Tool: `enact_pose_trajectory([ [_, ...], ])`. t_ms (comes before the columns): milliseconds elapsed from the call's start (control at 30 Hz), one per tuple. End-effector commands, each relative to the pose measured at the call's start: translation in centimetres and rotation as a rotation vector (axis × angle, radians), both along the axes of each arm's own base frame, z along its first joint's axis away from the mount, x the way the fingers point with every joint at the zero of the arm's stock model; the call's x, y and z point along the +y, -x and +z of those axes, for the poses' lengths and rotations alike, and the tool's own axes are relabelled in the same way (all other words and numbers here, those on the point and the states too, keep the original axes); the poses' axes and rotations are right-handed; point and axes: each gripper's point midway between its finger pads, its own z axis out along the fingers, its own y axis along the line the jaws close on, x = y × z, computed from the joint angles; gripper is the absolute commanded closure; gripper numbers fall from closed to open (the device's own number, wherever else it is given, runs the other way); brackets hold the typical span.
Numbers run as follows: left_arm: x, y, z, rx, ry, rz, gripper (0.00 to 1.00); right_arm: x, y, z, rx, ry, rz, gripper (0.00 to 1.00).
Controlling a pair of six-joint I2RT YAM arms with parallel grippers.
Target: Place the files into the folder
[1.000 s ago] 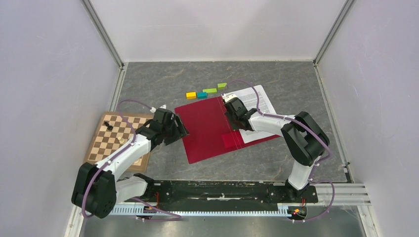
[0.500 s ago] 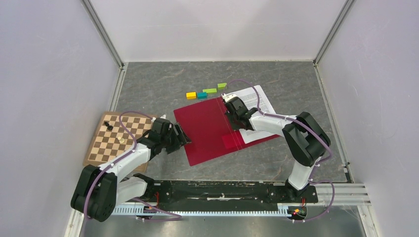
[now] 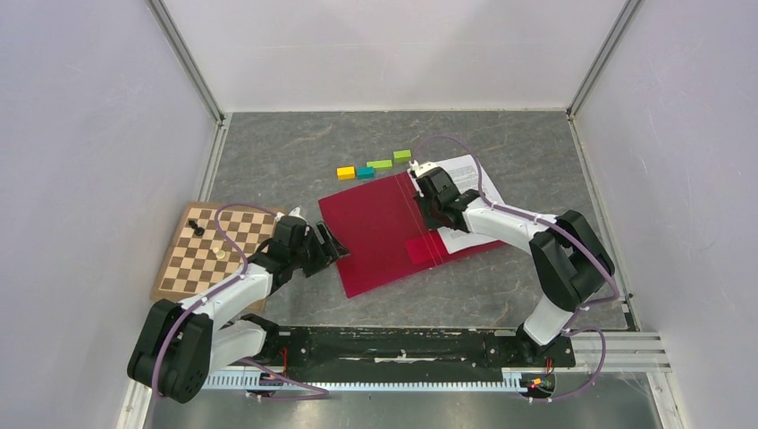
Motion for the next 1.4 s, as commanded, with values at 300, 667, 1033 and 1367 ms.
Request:
enact_pose_trajectory([
  [300,-2.4,-1.4,1.9,-0.101,0.192,-0.005,0.18,0.8,-1.6,5.3,-0.102,-0.097,0.002,1.00],
  [667,-3.7,-2.0,4.4,-0.139,0.355,0.037,0.17,0.6,-1.4,5.5,-0.097,-0.100,0.003,1.00],
  [1033,-3.7,-2.3,9.6,-0.260,0.446,0.056,0.17,0.6,-0.3,3.7,-0.049,-0.114,0.015,1.00],
  [1367,-4.5,-2.9,13.4,-0.331,0.432,-0.021,0.17,1.1,1.6,1.2,0.004,-0.165,0.009,1.00],
])
